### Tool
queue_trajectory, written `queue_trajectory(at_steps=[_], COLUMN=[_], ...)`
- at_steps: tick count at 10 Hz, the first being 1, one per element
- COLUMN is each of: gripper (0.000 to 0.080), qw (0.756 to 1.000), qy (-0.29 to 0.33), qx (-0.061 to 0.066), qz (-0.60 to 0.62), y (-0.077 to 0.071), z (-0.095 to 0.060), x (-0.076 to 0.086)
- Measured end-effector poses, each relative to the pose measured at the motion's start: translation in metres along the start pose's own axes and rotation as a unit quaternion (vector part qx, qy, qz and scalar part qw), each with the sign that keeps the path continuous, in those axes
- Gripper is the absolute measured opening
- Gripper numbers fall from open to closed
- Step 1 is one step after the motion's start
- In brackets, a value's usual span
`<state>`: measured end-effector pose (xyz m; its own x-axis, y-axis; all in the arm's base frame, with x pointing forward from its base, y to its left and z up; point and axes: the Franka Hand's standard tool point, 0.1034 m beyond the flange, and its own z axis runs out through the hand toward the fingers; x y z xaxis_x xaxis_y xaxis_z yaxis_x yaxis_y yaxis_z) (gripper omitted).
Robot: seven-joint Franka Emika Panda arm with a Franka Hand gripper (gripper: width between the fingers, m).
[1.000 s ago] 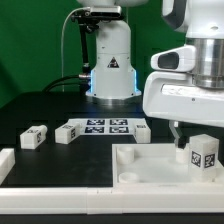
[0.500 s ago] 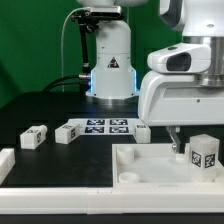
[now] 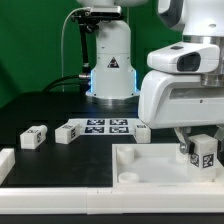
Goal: Assemble one leg
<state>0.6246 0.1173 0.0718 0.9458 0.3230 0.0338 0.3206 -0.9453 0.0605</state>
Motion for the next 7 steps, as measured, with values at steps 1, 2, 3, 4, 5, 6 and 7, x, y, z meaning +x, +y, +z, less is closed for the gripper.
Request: queue_trajectory(at_steps=[1, 2, 3, 4, 5, 6, 7], gripper=[0.0291, 0.0291, 0.0291, 0.0291, 0.0291, 0.0291, 0.0291], qw=[1.0, 1.0, 0.998, 0.99, 0.979, 0.958, 0.934], qy=[0.0, 0.0, 0.0, 0.0, 0.001, 0.001, 0.0], qx=[0.0, 0.0, 0.001, 0.001, 0.001, 0.001, -0.003], qz=[0.013, 0.015, 0.066, 0.143, 0.202, 0.287, 0.356], y=[0.0003, 0.0003, 0.0003, 0.0009, 0.0007, -0.0004, 0.0012], z=[0.0001, 0.0001, 0.0002, 0.0, -0.0004, -0.0006, 0.0], x=[-0.0001, -0.0001, 0.0001, 0.0005, 0.001, 0.0015, 0.0005])
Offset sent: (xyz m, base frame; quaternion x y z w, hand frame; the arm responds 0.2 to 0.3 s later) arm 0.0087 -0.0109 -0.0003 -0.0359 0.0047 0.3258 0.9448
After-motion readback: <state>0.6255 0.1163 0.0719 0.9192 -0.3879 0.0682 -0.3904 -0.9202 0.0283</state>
